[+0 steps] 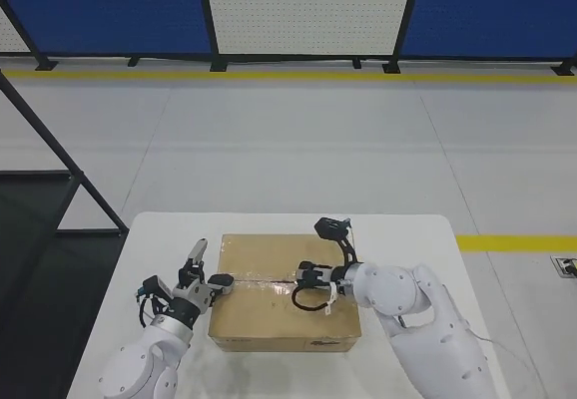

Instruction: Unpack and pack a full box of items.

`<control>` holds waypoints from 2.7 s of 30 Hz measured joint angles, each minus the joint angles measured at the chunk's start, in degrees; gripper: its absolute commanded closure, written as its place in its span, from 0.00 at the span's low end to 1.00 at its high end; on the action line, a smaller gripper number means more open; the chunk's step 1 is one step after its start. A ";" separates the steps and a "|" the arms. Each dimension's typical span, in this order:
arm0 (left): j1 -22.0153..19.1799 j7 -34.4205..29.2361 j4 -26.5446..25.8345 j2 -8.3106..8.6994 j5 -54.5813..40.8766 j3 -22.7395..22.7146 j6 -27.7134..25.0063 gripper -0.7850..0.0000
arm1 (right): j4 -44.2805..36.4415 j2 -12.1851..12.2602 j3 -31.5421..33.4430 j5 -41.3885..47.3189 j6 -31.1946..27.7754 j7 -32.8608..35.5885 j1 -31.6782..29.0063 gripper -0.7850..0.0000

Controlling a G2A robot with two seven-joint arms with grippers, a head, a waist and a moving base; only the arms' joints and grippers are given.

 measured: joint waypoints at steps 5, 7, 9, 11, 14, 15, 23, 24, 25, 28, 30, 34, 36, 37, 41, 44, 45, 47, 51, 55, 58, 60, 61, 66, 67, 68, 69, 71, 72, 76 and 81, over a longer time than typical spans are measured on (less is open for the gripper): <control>0.00 0.00 0.00 0.00 0.00 0.00 0.00 0.00 | -1.93 0.88 3.08 0.12 0.73 0.08 -2.39 1.00; 0.00 0.00 0.00 0.00 0.00 0.00 0.00 0.00 | -2.71 1.22 4.41 0.84 0.46 0.26 -3.40 1.00; 0.00 0.00 0.00 0.00 0.00 0.00 0.00 0.00 | -3.57 1.56 5.67 1.08 0.47 0.03 -4.41 1.00; 0.00 0.00 0.00 0.00 0.00 0.00 0.00 0.00 | -4.50 1.86 6.79 1.17 0.75 -0.31 -5.37 1.00; 0.00 0.00 0.00 0.00 0.00 0.00 0.00 0.00 | -6.32 2.39 8.87 1.45 1.13 -0.63 -7.10 1.00; 0.00 0.00 0.00 0.00 0.00 0.00 0.00 0.00 | -7.05 2.60 9.77 1.90 0.98 -0.64 -7.82 1.00; 0.00 0.00 0.00 0.00 0.00 0.00 0.00 0.00 | -10.46 3.93 15.95 5.98 -1.81 -1.21 -12.44 1.00; 0.00 0.00 0.00 0.00 0.00 0.00 0.00 0.00 | -10.90 4.05 16.40 6.22 -2.02 -1.53 -12.97 1.00; 0.00 0.00 0.00 0.00 0.00 0.00 0.00 0.00 | -11.55 4.19 16.86 6.34 -2.08 -1.94 -13.63 1.00; 0.00 0.00 0.00 0.00 0.00 0.00 0.00 0.00 | -13.12 4.53 17.69 5.32 -0.90 -3.38 -14.94 1.00; 0.00 0.00 0.00 0.00 0.00 0.00 0.00 0.00 | -13.93 4.69 17.84 4.45 0.43 -4.00 -15.49 1.00; 0.00 0.00 0.00 0.00 0.00 0.00 0.00 0.00 | -14.37 5.00 18.42 4.79 1.44 -4.88 -16.23 1.00; 0.00 0.00 0.00 0.00 0.00 0.00 0.00 0.00 | -14.30 5.13 18.63 5.03 1.39 -5.33 -16.55 1.00; 0.00 0.00 0.00 0.00 0.00 0.00 0.00 0.00 | -14.12 5.22 18.66 5.12 1.35 -5.37 -16.66 1.00; 0.00 0.00 0.00 0.00 0.00 0.00 0.00 0.00 | -12.67 5.45 18.27 5.04 2.00 -5.44 -16.24 1.00; 0.00 0.00 0.00 0.00 0.00 0.00 0.00 0.00 | -11.10 5.61 18.00 5.71 1.45 -5.37 -15.74 1.00; 0.00 0.00 0.00 0.00 0.00 0.00 0.00 0.00 | -10.65 5.65 17.88 5.93 1.23 -5.31 -15.57 1.00; 0.00 0.00 0.00 0.00 0.00 0.00 0.00 0.00 | -9.67 5.75 17.57 6.54 0.41 -5.03 -15.12 1.00; 0.00 0.00 0.00 0.00 0.00 0.00 0.00 0.00 | -8.17 5.97 17.20 7.60 -1.80 -5.03 -14.50 1.00; 0.00 0.00 0.00 0.00 0.00 0.00 0.00 0.00 | -8.44 6.23 17.58 7.99 -3.00 -6.96 -14.66 1.00; 0.00 0.00 0.00 0.00 0.00 0.00 0.00 0.00 | -12.42 6.38 18.36 6.28 -2.13 -12.52 -17.31 1.00; 0.00 0.00 0.00 0.00 0.00 0.00 0.00 0.00 | -15.60 6.46 18.49 5.51 -1.61 -14.81 -19.09 1.00; 0.01 0.03 -0.03 0.00 -0.03 -0.03 -0.03 0.00 | -17.52 6.50 18.32 5.14 -1.34 -15.66 -19.93 1.00; 2.34 2.47 -2.91 -0.24 -5.97 -3.42 -5.56 0.00 | -20.50 6.39 14.99 5.14 -1.54 -14.93 -18.69 1.00; 3.24 3.16 -3.84 -0.29 -7.30 -4.41 -7.20 0.00 | -20.23 6.25 13.67 5.07 -1.27 -15.08 -17.51 1.00; 3.94 3.68 -4.53 -0.33 -8.20 -5.11 -8.41 0.00 | -19.94 6.11 12.54 5.11 -1.09 -15.29 -16.56 1.00; 4.61 4.21 -5.18 -0.36 -8.96 -5.82 -9.70 0.00 | -19.58 5.96 11.29 5.36 -1.17 -15.27 -15.54 1.00; 6.18 5.41 -6.40 -0.47 -10.64 -7.35 -12.79 0.00 | -18.25 5.66 8.59 5.96 -1.76 -14.78 -13.05 1.00; 6.86 6.16 -6.84 -0.55 -11.62 -8.02 -14.33 0.00 | -17.93 5.61 8.06 6.04 -1.84 -14.68 -12.50 1.00; 9.70 9.23 -7.79 -0.93 -15.79 -9.47 -19.10 0.00 | -17.92 5.62 8.25 6.02 -1.83 -14.66 -12.62 0.15; 9.64 9.15 -7.77 -0.92 -15.60 -9.42 -18.96 0.00 | -17.92 5.62 8.25 6.01 -1.82 -14.67 -12.62 0.15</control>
